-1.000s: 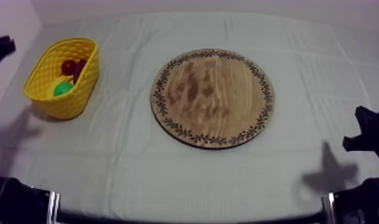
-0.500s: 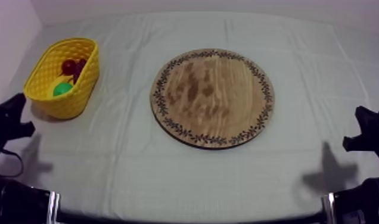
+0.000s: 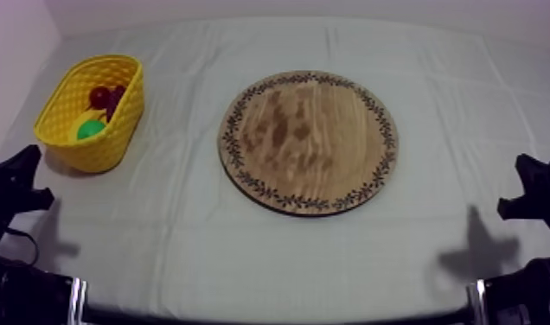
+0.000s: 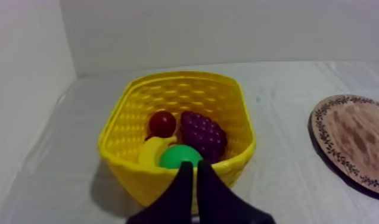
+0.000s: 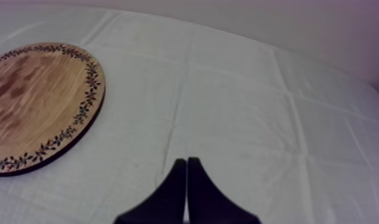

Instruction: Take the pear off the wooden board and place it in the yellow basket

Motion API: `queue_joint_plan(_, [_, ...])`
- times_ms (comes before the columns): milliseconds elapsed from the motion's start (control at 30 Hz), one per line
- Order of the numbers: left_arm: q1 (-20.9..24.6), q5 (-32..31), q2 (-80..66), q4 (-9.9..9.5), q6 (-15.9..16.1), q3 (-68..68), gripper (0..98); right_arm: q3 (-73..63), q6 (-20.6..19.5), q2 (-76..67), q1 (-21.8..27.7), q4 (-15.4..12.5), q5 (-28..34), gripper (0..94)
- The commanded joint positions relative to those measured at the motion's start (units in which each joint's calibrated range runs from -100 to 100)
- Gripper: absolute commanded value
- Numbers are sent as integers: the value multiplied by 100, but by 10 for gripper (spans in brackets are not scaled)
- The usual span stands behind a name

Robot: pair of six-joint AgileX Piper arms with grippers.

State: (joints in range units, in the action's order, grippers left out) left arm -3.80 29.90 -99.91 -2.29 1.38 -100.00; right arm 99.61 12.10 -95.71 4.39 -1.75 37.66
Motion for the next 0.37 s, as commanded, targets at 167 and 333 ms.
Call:
queue_joint_plan(167, [0,218,-8,-2,92,0,0,5,-1,-5,-2,2,0,3])
queue_joint_plan(333, [27,253,-8,-19,129,7,0,5,-1,-5,-2,2,0,3])
